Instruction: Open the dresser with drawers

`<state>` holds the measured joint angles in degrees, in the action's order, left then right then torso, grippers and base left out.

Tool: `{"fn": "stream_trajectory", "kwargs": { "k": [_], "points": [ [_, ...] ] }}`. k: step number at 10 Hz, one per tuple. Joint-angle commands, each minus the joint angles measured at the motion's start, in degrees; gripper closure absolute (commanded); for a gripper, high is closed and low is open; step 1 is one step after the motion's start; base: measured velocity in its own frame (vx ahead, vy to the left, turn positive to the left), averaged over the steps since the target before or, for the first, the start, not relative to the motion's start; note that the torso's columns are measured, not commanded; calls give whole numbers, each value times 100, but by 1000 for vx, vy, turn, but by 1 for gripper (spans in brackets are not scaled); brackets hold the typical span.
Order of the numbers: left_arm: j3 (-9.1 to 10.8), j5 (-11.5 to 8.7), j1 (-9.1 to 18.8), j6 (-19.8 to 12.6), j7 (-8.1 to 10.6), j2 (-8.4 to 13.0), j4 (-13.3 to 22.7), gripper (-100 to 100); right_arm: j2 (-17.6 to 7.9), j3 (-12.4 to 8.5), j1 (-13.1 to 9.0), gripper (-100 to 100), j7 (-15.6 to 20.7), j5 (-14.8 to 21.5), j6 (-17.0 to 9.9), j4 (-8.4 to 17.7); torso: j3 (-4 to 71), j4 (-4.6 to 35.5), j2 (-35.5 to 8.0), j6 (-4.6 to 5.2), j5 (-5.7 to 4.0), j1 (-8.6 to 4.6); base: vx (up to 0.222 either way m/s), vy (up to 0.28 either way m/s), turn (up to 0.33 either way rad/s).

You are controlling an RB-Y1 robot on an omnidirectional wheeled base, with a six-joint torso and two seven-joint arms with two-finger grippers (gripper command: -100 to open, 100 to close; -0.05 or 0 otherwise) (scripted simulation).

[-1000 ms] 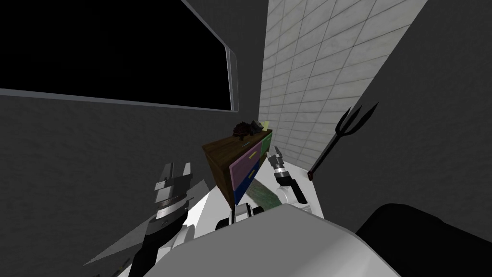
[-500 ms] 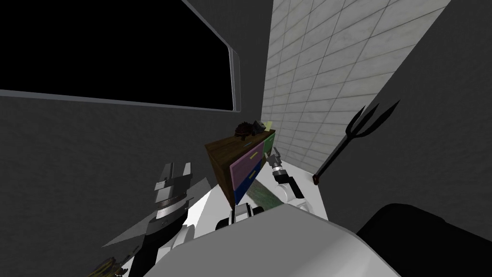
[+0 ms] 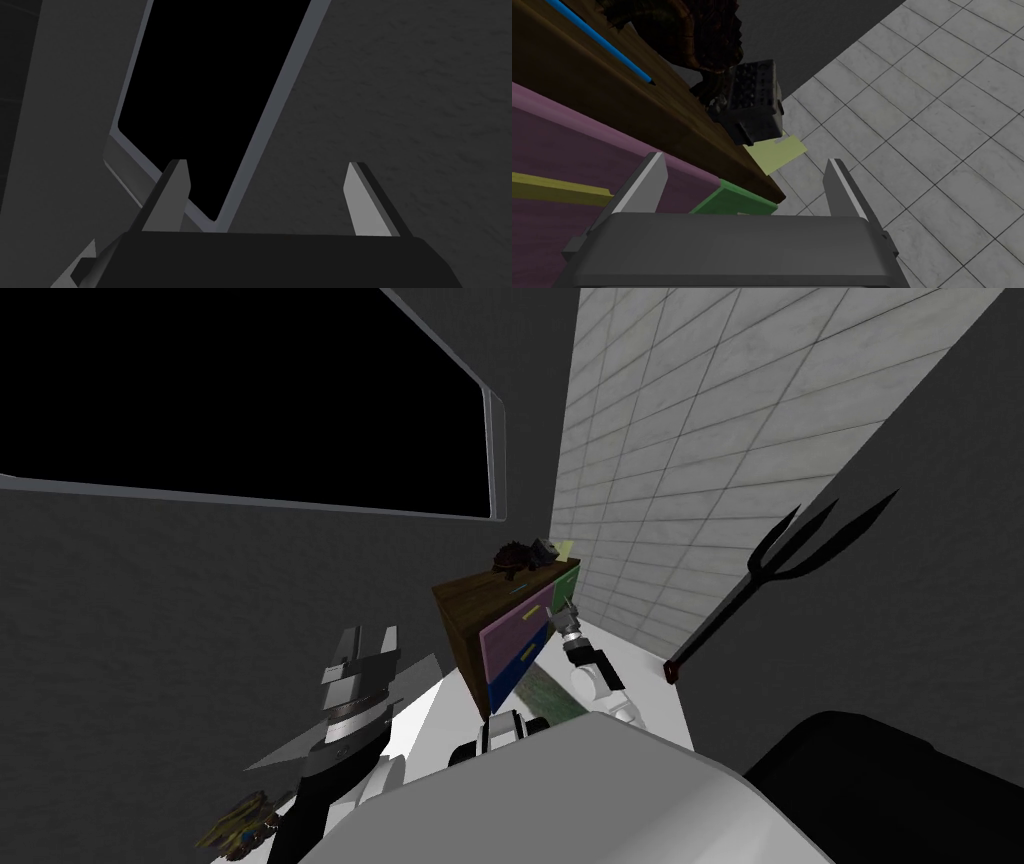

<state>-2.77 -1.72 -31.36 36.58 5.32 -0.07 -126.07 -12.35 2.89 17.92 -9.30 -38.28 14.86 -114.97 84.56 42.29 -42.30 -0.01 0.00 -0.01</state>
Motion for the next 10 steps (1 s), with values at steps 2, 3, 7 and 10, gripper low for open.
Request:
{"fn": "stream_trajectory", "kwargs": {
  "k": [2,3,7,10],
  "points": [
    [0,0,-1,0,0,0,0,0,-47,11,-180,-100,-278,-570,-222,250,0,0,0,3,2,9,1,-24,60],
    [0,0,0,0,0,0,0,0,-47,11,-180,-100,-278,-702,-222,250,2,-1,3,-1,1,3,4,-35,89],
    [0,0,0,0,0,0,0,0,-66,12,-394,-100,-624,-1416,-542,552,1,0,2,1,0,-1,-2,-48,96],
    [0,0,-1,0,0,0,0,0,-75,-8,-594,-100,-979,-1930,-875,872,2,-1,3,3,1,3,-1,-49,103]
  ]
}}
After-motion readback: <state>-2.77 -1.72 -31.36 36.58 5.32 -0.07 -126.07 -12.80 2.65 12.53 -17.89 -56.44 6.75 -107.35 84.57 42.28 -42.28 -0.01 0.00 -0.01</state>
